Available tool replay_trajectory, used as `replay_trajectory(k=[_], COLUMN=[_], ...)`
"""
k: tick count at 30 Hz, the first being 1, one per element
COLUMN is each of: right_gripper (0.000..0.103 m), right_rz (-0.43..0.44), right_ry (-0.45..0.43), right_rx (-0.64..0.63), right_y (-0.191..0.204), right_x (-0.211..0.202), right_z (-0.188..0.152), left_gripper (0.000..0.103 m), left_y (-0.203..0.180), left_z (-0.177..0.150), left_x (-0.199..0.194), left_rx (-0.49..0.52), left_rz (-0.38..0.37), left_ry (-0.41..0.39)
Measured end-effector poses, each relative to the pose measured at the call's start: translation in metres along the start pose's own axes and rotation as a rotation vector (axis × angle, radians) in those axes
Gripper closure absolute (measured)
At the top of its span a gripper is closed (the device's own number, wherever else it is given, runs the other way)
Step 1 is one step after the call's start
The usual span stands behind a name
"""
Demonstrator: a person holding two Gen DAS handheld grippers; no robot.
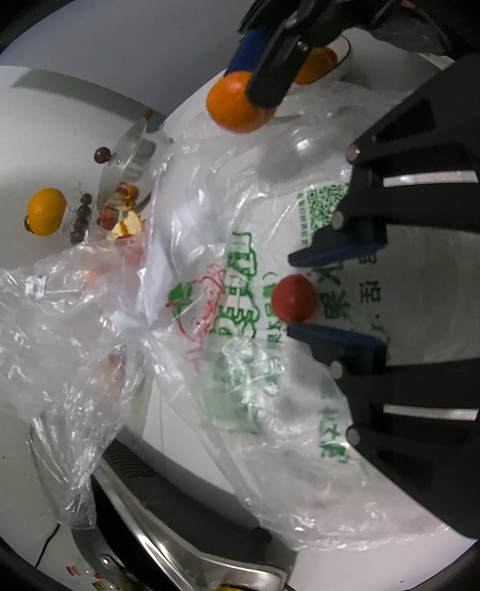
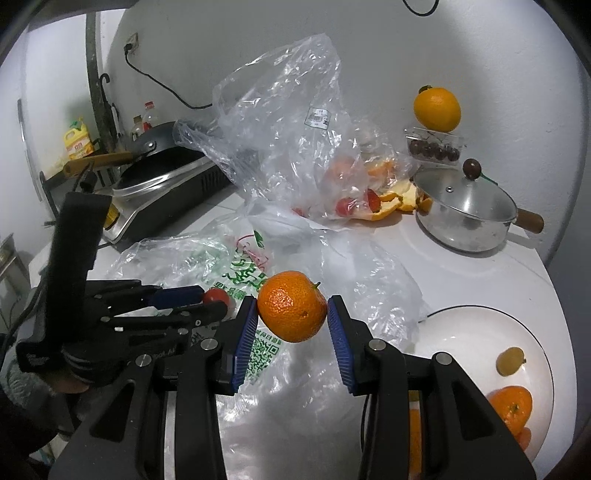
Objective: Organize fruits
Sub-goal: 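Lift and carry the orange and the tomato over the white plate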
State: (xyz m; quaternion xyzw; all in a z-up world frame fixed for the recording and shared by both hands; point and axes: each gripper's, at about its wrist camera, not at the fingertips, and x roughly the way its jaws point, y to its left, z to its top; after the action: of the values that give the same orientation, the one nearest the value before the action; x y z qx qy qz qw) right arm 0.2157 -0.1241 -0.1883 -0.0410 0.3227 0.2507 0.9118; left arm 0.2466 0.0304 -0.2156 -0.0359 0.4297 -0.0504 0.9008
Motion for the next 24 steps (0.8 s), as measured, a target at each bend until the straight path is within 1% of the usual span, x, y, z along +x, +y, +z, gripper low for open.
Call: replay_trajectory(k=[5,6,8,13,18,24], right_gripper=[0.062,0.062,0.062,0.062,0.062,0.062], right_rz=[-0.008,-0.009,-0.009,-0.007,-0.004,-0.006], right_ry=[0.001,0.002,0.005,0.016,0.022,0.014], right_rx=[0.010,0.012,0.016,0.028,0.033,0.031], right_y=[-0.005,-0.006,-0.008,-0.015,-0.017,-0.016], right_x=[0.000,0.000,0.002,0.009,0.011,0.008], right_z=[-0.001,-0.001,-0.002,-0.003,-0.004,-0.004], left_gripper=[0.069,0.067,0.066,0.067,0.073,0.073], left_y=[-0.003,-0.005,-0.006,-0.008,-0.010,-0.014], left_z=[0.005,0.007,0.009,0.014,0.012,0.010], left_x=[0.012,0.014,0.017,0.020,0.016,0.001], left_rx=[0.008,0.011,0.015,0.026,0.035,0.049], left_rz=[0.022,0.032,0.040,0.035,0.021,0.015], left_ry=[0.028,0.027,0.027,0.026,0.015,-0.015])
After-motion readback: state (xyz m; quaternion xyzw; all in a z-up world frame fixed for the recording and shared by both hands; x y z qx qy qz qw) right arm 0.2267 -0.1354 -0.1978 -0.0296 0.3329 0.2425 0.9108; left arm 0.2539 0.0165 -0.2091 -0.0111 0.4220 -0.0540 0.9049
